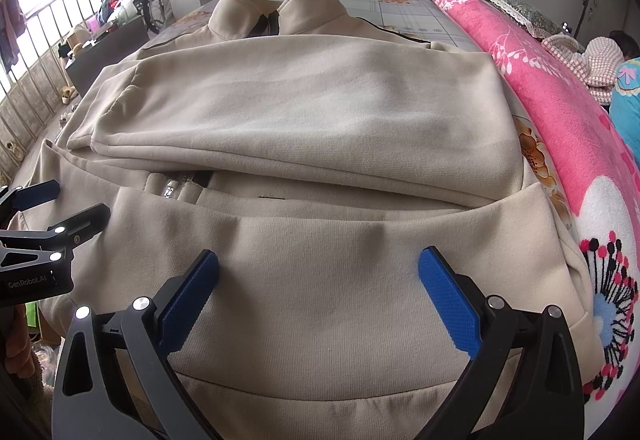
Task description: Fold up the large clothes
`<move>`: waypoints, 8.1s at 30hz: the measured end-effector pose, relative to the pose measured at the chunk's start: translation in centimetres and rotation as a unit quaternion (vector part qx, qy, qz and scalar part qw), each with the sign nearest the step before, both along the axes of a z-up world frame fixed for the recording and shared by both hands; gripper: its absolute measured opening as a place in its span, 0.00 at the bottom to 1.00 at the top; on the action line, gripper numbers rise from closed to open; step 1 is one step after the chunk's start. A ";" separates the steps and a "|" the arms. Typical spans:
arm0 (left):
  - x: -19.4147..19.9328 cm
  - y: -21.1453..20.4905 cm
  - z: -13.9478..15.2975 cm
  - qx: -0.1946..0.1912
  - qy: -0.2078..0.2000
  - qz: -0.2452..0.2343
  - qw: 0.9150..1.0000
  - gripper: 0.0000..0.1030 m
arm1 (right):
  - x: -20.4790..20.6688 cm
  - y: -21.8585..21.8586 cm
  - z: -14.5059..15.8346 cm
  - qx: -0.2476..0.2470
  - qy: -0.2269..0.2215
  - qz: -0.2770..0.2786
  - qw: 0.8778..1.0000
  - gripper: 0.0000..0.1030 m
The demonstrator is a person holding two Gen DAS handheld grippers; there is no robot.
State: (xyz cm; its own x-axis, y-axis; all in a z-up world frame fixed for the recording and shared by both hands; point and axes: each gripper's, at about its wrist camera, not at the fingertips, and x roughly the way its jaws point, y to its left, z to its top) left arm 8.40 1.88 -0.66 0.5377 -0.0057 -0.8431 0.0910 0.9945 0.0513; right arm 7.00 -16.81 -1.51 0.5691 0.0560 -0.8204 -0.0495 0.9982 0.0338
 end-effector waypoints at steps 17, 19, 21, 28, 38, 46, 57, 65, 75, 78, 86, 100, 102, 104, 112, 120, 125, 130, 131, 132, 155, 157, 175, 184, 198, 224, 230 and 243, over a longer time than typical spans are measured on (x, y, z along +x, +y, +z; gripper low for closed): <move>0.1 0.1 0.3 -0.003 0.006 -0.002 1.000 0.93 | -0.1 0.1 0.0 0.000 -0.002 0.000 1.000 0.94; 0.2 0.3 0.7 -0.003 0.007 0.004 1.000 0.93 | -0.1 0.1 0.0 0.001 -0.001 -0.001 1.000 0.94; 0.3 0.5 1.5 -0.005 -0.005 0.006 1.000 0.93 | 0.0 0.2 0.1 0.000 0.001 -0.001 1.000 0.94; 1.9 2.5 8.1 -0.009 -0.090 0.002 0.996 0.93 | 0.2 0.0 0.1 0.002 0.007 0.003 1.000 0.94; 9.8 4.3 12.7 -0.074 -0.122 -0.028 0.989 0.86 | 2.4 -2.1 3.8 0.122 0.024 0.019 0.992 0.94; 21.0 2.4 11.8 -0.164 -0.073 -0.043 0.983 0.68 | 11.2 -3.4 10.6 0.210 -0.015 0.047 0.976 0.94; 32.0 -1.2 6.9 -0.126 0.001 -0.042 0.991 0.61 | 29.5 -3.3 8.9 0.145 0.017 -0.003 0.989 0.94; 32.1 -1.1 4.2 -0.125 0.043 -0.058 0.990 0.13 | 34.4 -2.5 4.9 0.125 0.084 -0.004 0.989 0.54; 23.6 -1.8 9.4 -0.121 -0.007 -0.144 0.982 0.07 | 25.5 -2.0 9.3 0.083 0.022 0.057 0.995 0.10; 20.3 -1.9 9.9 -0.106 -0.018 -0.166 0.980 0.07 | 22.0 -1.7 10.1 0.064 0.005 0.078 0.995 0.09; 15.0 -2.5 4.9 -0.051 0.006 -0.182 0.982 0.07 | 15.9 -0.1 4.5 -0.026 0.023 0.104 0.994 0.10; 14.8 -0.8 3.6 -0.094 0.038 -0.165 0.981 0.14 | 16.7 1.0 10.0 0.081 -0.040 0.149 0.985 0.38; 13.9 0.0 4.2 -0.101 0.028 -0.165 0.981 0.19 | 18.7 1.9 7.8 0.099 -0.013 0.153 0.983 0.32; 13.1 1.2 5.0 -0.108 0.014 -0.165 0.980 0.21 | 20.5 3.1 4.3 0.086 0.031 0.152 0.984 0.30; 15.0 2.1 9.1 -0.181 -0.049 -0.154 0.970 0.21 | 19.9 5.0 2.3 0.054 0.026 0.136 0.989 0.30; 18.1 -3.3 2.2 -0.066 0.031 -0.156 0.985 0.21 | 19.4 4.4 3.1 0.024 0.023 0.149 0.988 0.30; 17.1 -2.1 2.0 -0.082 0.017 -0.165 0.983 0.21 | 18.2 1.0 4.0 0.004 0.003 0.131 0.991 0.30; 17.4 -1.6 2.0 -0.106 0.026 -0.160 0.981 0.21 | 17.5 0.2 3.0 -0.009 0.013 0.149 0.989 0.28; 17.5 -1.7 2.0 -0.107 0.027 -0.160 0.981 0.21 | 17.4 0.2 3.1 -0.010 0.012 0.146 0.989 0.29; 17.3 -1.7 2.0 -0.108 0.027 -0.159 0.981 0.22 | 17.2 0.0 3.3 -0.005 0.011 0.143 0.990 0.31; 5.4 4.0 8.8 -0.159 -0.021 -0.116 0.980 0.48 | 3.7 -4.4 7.1 0.149 0.001 0.067 0.987 0.66; 3.0 5.5 9.0 -0.162 -0.037 -0.102 0.981 0.50 | 2.0 -3.6 6.5 0.158 0.003 0.072 0.985 0.67; -4.1 11.5 5.4 -0.114 -0.078 0.008 0.990 0.48 | -2.1 -0.3 1.1 0.143 0.032 0.082 0.986 0.71; -3.1 14.6 1.9 -0.122 -0.011 0.047 0.991 0.40 | -2.1 0.0 1.1 0.133 0.032 0.080 0.987 0.72; -1.9 16.9 0.9 -0.243 -0.013 -0.011 0.970 0.39 | -2.0 0.7 1.1 0.114 0.037 0.080 0.990 0.76; -1.2 11.8 1.8 -0.120 -0.049 -0.042 0.991 0.25 | -1.9 0.8 0.9 0.113 0.035 0.078 0.990 0.77; -2.3 8.4 1.9 0.036 -0.070 -0.032 0.996 0.20 | -2.6 -0.4 1.1 0.135 0.032 0.062 0.988 0.77; -2.2 7.4 1.6 0.077 -0.071 -0.015 0.994 0.20 | -5.0 -12.9 3.4 0.163 -0.023 -0.082 0.983 0.60</move>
